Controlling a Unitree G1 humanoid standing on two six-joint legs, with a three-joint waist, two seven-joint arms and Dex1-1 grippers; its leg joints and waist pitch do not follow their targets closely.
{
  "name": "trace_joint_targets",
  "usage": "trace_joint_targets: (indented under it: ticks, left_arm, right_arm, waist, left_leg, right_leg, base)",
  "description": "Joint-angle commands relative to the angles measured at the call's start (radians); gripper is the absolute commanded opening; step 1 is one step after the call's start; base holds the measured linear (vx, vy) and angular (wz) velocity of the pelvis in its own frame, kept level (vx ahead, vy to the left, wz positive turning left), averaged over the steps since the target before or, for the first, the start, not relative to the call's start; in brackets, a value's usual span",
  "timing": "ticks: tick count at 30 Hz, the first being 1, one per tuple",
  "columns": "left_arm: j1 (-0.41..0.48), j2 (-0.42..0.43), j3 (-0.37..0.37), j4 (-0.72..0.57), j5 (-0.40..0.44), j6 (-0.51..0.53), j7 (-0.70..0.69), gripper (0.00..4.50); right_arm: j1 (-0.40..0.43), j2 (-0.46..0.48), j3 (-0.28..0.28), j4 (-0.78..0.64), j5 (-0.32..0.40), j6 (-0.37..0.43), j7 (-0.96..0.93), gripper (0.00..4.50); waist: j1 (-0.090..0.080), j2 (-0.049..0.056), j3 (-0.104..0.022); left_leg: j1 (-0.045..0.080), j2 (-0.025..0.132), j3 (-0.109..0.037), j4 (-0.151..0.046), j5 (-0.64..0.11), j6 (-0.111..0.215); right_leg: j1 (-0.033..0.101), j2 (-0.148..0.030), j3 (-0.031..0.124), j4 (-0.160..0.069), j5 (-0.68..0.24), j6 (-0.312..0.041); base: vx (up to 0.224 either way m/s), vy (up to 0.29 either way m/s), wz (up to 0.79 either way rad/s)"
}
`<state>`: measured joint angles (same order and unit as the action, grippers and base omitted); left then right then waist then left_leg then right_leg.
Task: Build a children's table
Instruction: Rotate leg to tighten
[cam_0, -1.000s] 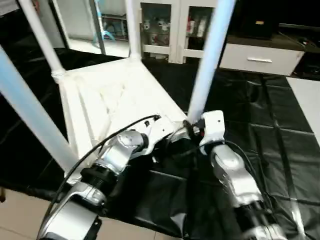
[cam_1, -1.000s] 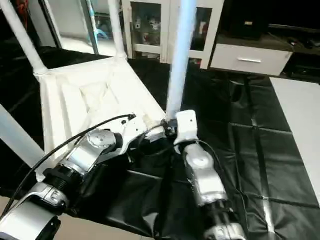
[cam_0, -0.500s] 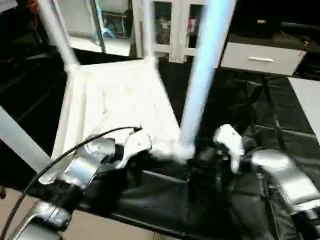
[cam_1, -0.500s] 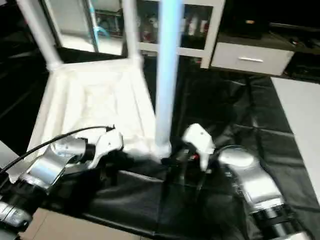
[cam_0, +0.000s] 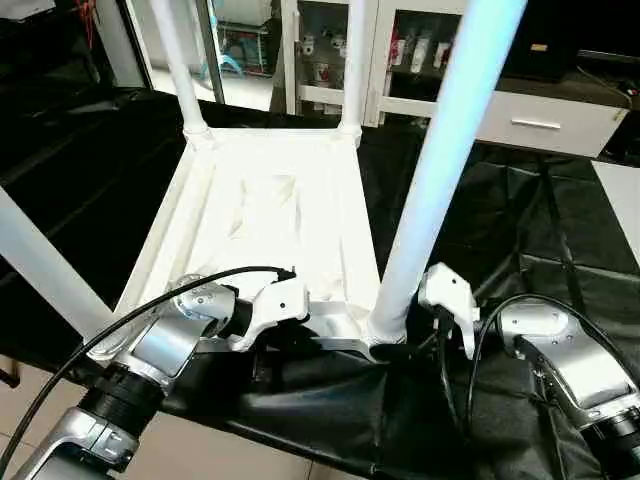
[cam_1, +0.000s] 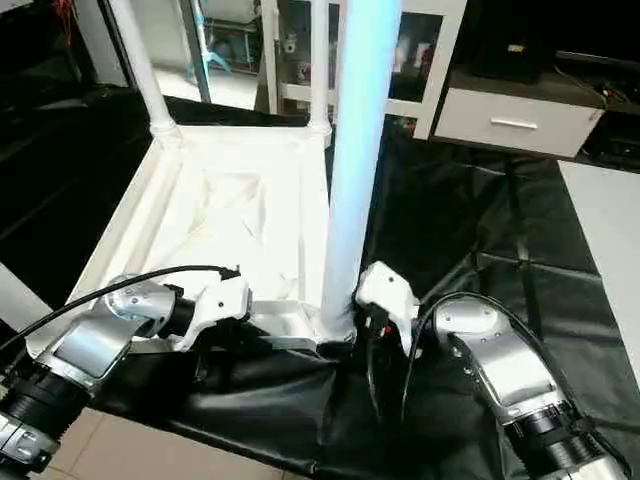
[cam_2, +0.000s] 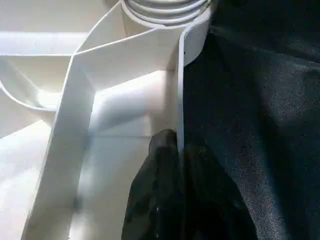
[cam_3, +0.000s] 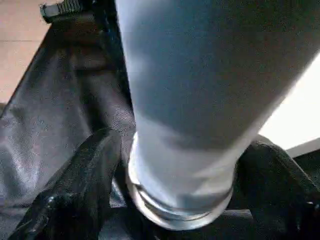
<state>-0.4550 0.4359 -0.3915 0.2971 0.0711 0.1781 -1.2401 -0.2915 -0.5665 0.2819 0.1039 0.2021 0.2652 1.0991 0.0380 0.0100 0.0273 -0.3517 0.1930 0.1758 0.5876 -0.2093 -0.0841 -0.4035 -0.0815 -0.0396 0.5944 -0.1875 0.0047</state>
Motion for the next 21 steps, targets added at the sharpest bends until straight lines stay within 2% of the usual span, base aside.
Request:
trace_joint_targets:
  ticks: [1, 2, 3, 4, 5, 6, 7, 8, 10, 16, 17, 21]
  left_arm:
    - [0.014, -0.007, -0.037, -0.014, -0.019, 0.004, -0.033, 0.0]
    - [0.016, -0.007, -0.035, -0.016, -0.018, 0.006, -0.032, 0.0]
    - [0.017, -0.007, -0.034, -0.017, -0.017, 0.007, -0.031, 0.0]
    - [0.017, -0.007, -0.034, -0.017, -0.017, 0.007, -0.031, 0.0]
    - [0.017, -0.007, -0.034, -0.017, -0.017, 0.007, -0.03, 0.0]
    - [0.018, -0.006, -0.033, -0.017, -0.017, 0.007, -0.029, 0.0]
    - [0.02, -0.005, -0.03, -0.016, -0.017, 0.006, -0.025, 0.0]
    - [0.022, -0.003, -0.028, -0.017, -0.018, 0.007, -0.024, 0.0]
    - [0.025, -0.001, -0.026, -0.017, -0.02, 0.008, -0.023, 0.0]
    - [0.028, 0.003, -0.029, -0.02, -0.023, 0.013, -0.029, 0.0]
    - [0.029, 0.004, -0.029, -0.018, -0.022, 0.012, -0.03, 0.0]
    - [0.031, 0.006, -0.029, -0.017, -0.023, 0.016, -0.034, 0.0]
  right_arm:
    - [-0.015, -0.018, 0.008, 0.016, -0.002, -0.012, 0.031, 3.64]
    - [-0.019, -0.018, 0.008, 0.023, 0.0, -0.014, 0.033, 3.47]
    - [-0.021, -0.016, 0.008, 0.027, 0.001, -0.014, 0.033, 3.47]
    - [-0.021, -0.016, 0.008, 0.027, 0.001, -0.014, 0.033, 3.47]
    - [-0.021, -0.016, 0.007, 0.028, 0.001, -0.015, 0.033, 3.19]
    - [-0.023, -0.014, 0.006, 0.032, 0.001, -0.015, 0.032, 3.19]
    - [-0.03, -0.007, 0.006, 0.04, 0.003, -0.016, 0.031, 3.08]
    - [-0.035, 0.0, 0.007, 0.046, 0.002, -0.017, 0.034, 3.08]
    - [-0.04, 0.006, 0.008, 0.051, 0.0, -0.017, 0.039, 2.8]
    - [-0.046, 0.008, 0.007, 0.065, 0.0, -0.023, 0.056, 2.69]
    - [-0.047, 0.009, 0.007, 0.067, 0.001, -0.025, 0.057, 2.69]
    - [-0.045, 0.012, 0.006, 0.069, 0.004, -0.024, 0.058, 2.68]
  waist:
    - [-0.004, -0.012, -0.044]
    - [-0.004, -0.013, -0.044]
    - [-0.003, -0.023, -0.044]
    - [-0.002, -0.02, -0.043]
    - [-0.002, -0.019, -0.044]
    - [-0.002, -0.019, -0.044]
    - [-0.002, -0.024, -0.045]
    - [-0.002, -0.02, -0.045]
    - [-0.002, -0.019, -0.044]
    - [-0.004, -0.019, -0.046]
    - [-0.002, -0.011, -0.046]
    - [-0.004, -0.014, -0.047]
  left_leg:
    - [-0.003, 0.033, -0.001, -0.067, -0.144, 0.095]
    - [-0.004, 0.032, -0.001, -0.066, -0.146, 0.097]
    - [-0.007, 0.032, -0.001, -0.066, -0.144, 0.099]
    - [-0.006, 0.033, -0.001, -0.067, -0.145, 0.098]
    - [-0.004, 0.033, -0.001, -0.066, -0.142, 0.095]
    - [-0.004, 0.034, -0.001, -0.067, -0.139, 0.095]
    - [-0.004, 0.033, -0.001, -0.066, -0.131, 0.098]
    - [-0.005, 0.033, -0.001, -0.066, -0.126, 0.1]
    - [-0.006, 0.032, -0.001, -0.065, -0.129, 0.101]
    - [-0.003, 0.033, -0.001, -0.064, -0.129, 0.098]
    - [-0.003, 0.032, -0.002, -0.064, -0.122, 0.099]
    - [-0.003, 0.032, -0.001, -0.063, -0.126, 0.101]
  right_leg:
    - [0.051, -0.046, 0.035, -0.055, -0.094, -0.26]
    - [0.053, -0.046, 0.034, -0.055, -0.101, -0.264]
    - [0.054, -0.047, 0.034, -0.055, -0.118, -0.258]
    - [0.053, -0.049, 0.034, -0.057, -0.13, -0.255]
    - [0.052, -0.048, 0.034, -0.057, -0.136, -0.252]
    - [0.052, -0.048, 0.034, -0.056, -0.132, -0.252]
    - [0.052, -0.047, 0.034, -0.055, -0.118, -0.254]
    - [0.052, -0.047, 0.033, -0.053, -0.108, -0.258]
    - [0.053, -0.047, 0.033, -0.054, -0.109, -0.259]
    - [0.053, -0.046, 0.033, -0.052, -0.103, -0.263]
    - [0.054, -0.046, 0.033, -0.05, -0.088, -0.268]
    - [0.056, -0.045, 0.032, -0.05, -0.071, -0.275]
  base:
    - [0.0, 0.0, 0.0]
    - [0.0, 0.0, 0.0]
    - [0.0, 0.0, 0.0]
    - [0.0, 0.0, 0.0]
    - [0.0, 0.0, 0.0]
    - [0.0, 0.0, 0.0]
    - [0.0, 0.0, 0.0]
    - [0.0, 0.0, 0.0]
    - [0.0, 0.0, 0.0]
    - [0.0, 0.0, 0.0]
    - [0.0, 0.0, 0.0]
    - [0.0, 0.0, 0.0]
